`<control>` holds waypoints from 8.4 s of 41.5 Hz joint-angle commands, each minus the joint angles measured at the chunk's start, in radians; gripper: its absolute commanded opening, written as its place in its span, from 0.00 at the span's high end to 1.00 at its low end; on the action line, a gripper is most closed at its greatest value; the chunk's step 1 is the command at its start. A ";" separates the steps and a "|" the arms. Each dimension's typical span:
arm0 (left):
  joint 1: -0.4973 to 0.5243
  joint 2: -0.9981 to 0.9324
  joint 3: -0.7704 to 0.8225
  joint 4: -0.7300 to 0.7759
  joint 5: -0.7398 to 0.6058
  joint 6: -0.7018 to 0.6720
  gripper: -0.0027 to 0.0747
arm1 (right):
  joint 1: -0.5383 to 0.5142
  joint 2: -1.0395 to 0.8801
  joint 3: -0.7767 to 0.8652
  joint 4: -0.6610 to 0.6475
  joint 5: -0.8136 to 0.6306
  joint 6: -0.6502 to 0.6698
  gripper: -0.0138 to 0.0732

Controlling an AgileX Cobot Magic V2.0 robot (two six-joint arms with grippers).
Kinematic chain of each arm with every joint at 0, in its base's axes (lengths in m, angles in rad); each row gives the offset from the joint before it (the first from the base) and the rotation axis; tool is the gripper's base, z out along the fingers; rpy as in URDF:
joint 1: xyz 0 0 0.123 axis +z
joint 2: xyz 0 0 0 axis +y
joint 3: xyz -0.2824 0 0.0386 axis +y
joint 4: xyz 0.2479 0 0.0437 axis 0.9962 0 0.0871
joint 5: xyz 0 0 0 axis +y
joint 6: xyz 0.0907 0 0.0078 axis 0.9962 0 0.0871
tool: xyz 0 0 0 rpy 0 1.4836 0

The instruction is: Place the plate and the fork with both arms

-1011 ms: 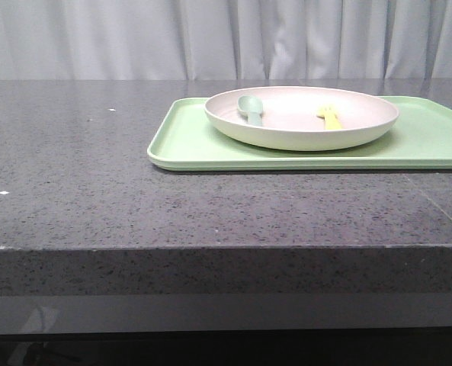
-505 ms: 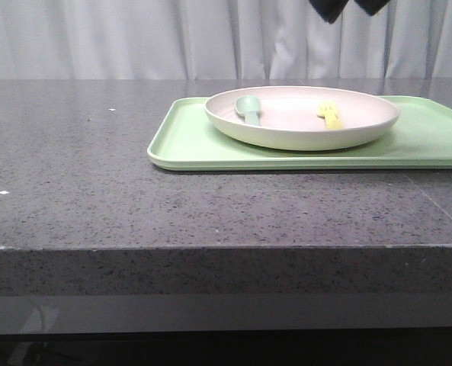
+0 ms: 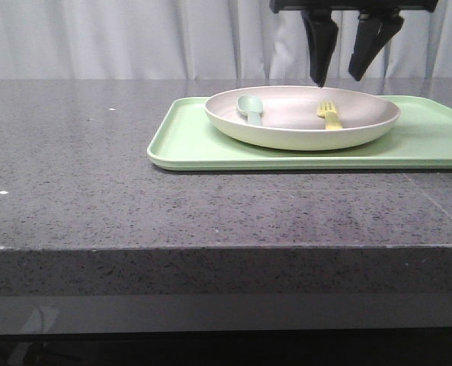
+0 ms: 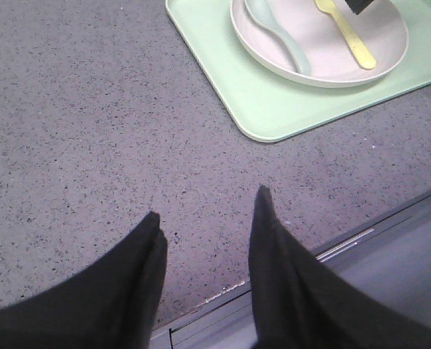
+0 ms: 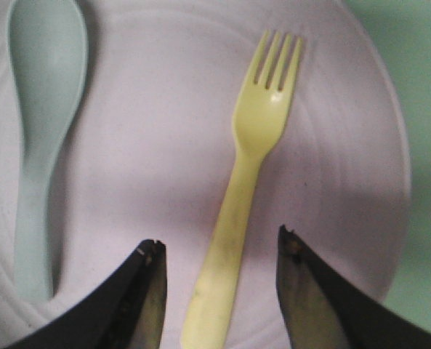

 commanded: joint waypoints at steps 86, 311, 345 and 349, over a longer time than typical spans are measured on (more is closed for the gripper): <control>0.003 -0.001 -0.024 -0.023 -0.064 0.000 0.60 | -0.087 -0.052 -0.136 0.071 0.110 -0.059 0.73; 0.278 -0.727 0.908 0.071 -0.938 -0.011 0.99 | -0.233 -1.601 1.050 0.136 -0.058 -0.361 0.92; 0.282 -0.772 0.982 0.172 -1.015 -0.168 0.99 | -0.233 -1.601 1.050 0.136 -0.057 -0.361 0.92; 0.282 -0.772 0.982 0.172 -1.015 -0.168 0.99 | -0.233 -1.601 1.050 0.136 -0.057 -0.361 0.92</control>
